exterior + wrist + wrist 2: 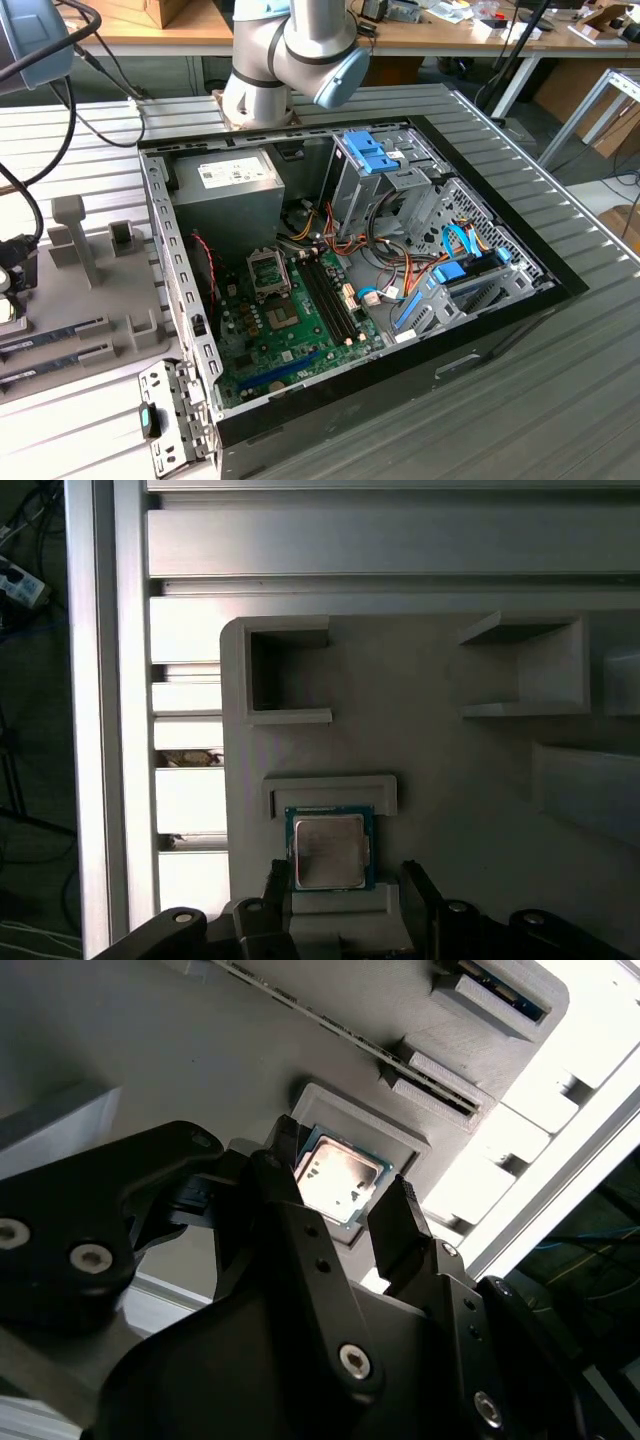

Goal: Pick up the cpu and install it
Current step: 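Pick up the cpu and move it towards the insertion slot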

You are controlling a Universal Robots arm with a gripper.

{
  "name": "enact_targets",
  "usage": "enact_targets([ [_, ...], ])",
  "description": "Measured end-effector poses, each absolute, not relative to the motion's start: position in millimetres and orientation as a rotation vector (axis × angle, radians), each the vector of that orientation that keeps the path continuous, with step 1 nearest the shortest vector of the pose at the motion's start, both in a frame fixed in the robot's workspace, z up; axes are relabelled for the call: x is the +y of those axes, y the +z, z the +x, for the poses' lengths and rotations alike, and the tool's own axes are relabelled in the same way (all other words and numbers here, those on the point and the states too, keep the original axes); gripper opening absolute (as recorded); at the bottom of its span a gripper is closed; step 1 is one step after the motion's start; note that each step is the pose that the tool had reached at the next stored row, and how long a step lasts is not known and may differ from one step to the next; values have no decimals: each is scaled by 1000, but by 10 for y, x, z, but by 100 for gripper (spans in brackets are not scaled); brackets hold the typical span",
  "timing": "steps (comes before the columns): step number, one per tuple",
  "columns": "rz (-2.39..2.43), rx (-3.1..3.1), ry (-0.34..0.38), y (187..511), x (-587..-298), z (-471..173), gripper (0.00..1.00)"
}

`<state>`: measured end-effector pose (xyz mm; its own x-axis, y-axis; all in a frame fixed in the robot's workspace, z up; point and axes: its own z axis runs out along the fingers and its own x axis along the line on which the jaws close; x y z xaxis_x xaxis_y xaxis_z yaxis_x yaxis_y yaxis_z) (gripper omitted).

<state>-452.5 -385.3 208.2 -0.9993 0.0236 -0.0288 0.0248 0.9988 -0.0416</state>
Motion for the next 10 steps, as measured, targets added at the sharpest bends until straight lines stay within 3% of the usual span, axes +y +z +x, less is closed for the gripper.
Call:
enact_targets([
  [10, 38, 3112, -65, 2063, -3853, -4525, 56],
])
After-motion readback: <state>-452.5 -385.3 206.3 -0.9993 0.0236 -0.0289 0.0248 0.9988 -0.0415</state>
